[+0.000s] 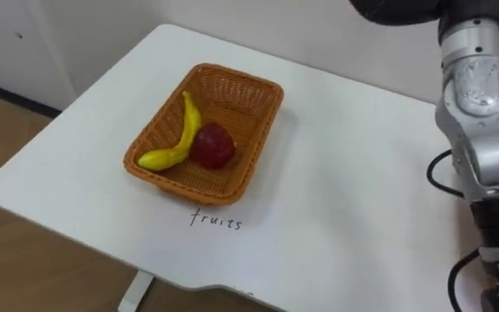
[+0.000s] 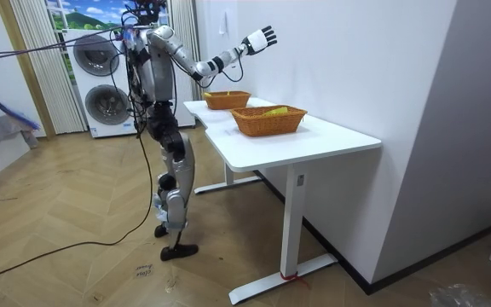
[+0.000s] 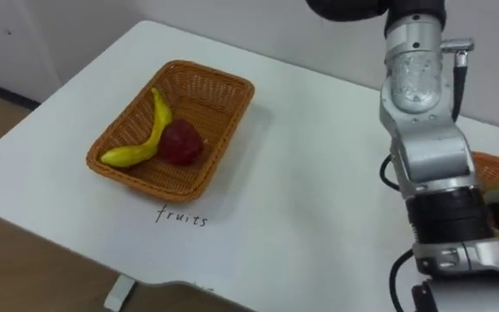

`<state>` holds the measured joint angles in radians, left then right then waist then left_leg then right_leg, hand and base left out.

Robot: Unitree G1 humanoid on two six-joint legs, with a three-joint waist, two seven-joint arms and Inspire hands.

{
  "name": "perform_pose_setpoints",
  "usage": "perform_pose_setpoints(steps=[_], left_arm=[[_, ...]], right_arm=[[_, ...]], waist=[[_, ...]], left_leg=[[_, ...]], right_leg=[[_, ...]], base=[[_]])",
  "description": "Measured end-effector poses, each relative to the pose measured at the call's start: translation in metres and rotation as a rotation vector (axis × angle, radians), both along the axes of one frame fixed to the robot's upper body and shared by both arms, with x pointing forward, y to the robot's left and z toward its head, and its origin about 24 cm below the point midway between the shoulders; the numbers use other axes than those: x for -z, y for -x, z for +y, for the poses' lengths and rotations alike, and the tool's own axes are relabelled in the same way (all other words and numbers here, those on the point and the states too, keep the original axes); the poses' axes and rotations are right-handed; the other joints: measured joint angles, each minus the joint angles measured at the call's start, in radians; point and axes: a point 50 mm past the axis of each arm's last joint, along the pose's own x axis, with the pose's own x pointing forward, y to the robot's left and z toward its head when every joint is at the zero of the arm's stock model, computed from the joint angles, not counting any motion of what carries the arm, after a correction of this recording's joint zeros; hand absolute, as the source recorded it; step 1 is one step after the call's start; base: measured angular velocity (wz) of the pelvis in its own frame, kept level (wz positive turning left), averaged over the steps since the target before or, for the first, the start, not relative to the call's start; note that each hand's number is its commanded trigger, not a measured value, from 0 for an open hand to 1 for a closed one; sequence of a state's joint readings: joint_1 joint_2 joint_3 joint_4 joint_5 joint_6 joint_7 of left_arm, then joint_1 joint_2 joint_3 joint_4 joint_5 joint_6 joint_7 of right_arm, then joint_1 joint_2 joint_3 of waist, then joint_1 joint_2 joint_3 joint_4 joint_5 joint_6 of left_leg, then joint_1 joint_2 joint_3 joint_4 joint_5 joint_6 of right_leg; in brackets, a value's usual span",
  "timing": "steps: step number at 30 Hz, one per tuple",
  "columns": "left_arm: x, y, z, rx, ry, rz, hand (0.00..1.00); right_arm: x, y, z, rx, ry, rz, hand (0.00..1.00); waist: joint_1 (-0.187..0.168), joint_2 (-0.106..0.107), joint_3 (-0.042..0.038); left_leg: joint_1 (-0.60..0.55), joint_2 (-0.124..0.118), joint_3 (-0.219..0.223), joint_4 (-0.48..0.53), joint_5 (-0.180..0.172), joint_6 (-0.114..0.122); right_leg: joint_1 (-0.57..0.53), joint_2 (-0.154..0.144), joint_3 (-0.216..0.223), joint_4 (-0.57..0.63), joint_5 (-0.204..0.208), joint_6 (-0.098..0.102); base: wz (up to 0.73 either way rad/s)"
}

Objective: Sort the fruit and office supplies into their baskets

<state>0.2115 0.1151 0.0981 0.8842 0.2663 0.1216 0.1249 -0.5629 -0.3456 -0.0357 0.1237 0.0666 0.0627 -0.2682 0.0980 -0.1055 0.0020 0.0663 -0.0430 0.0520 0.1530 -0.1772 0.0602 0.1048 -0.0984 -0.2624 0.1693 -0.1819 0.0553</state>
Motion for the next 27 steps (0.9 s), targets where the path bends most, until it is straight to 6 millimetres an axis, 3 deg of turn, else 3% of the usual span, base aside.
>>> perform_pose_setpoints(steps=[7,12,17,19,22,27], left_arm=[[-0.002,-0.001,0.008,-0.041,-0.003,-0.019,0.0],[-0.002,0.003,0.012,-0.072,-0.009,-0.021,0.0],[-0.001,0.007,0.01,-0.085,-0.017,-0.014,0.0],[-0.001,0.007,0.009,-0.103,-0.008,-0.023,0.0],[-0.001,0.011,0.01,-0.115,-0.007,-0.03,0.0],[-0.001,0.026,0.017,-0.158,-0.037,-0.015,0.0]], right_arm=[[-0.015,0.02,-0.025,0.079,-0.023,-0.093,0.0],[-0.006,0.038,-0.056,0.206,-0.066,-0.096,0.0],[-0.001,0.055,-0.072,0.292,-0.079,-0.11,0.0],[0.001,0.069,-0.087,0.373,-0.084,-0.122,0.0],[0.01,0.089,-0.108,0.506,-0.104,-0.122,0.0],[0.031,0.126,-0.136,0.697,-0.124,-0.098,0.0]], waist=[[-0.081,-0.009,-0.0032],[-0.124,-0.011,-0.0068],[-0.181,-0.004,-0.007],[-0.206,-0.001,-0.009],[-0.218,0.0,-0.0094],[-0.238,-0.002,-0.0092]], left_leg=[[0.014,0.012,0.059,-0.012,-0.001,-0.002],[0.039,0.032,0.101,-0.019,-0.013,-0.012],[0.048,0.051,0.141,-0.022,-0.021,-0.023],[0.049,0.06,0.162,-0.022,-0.023,-0.028],[0.056,0.069,0.183,-0.021,-0.028,-0.037],[0.064,0.082,0.199,-0.025,-0.035,-0.047]], right_leg=[[-0.02,0.011,0.06,0.002,0.007,-0.003],[-0.02,0.029,0.085,0.002,0.014,-0.011],[-0.03,0.05,0.119,0.002,0.023,-0.024],[-0.037,0.058,0.129,0.003,0.027,-0.03],[-0.04,0.071,0.156,0.001,0.029,-0.033],[-0.037,0.085,0.164,0.002,0.031,-0.037]], base=[[-0.25],[-0.3],[-0.29],[-0.25],[-0.24],[-0.14]])
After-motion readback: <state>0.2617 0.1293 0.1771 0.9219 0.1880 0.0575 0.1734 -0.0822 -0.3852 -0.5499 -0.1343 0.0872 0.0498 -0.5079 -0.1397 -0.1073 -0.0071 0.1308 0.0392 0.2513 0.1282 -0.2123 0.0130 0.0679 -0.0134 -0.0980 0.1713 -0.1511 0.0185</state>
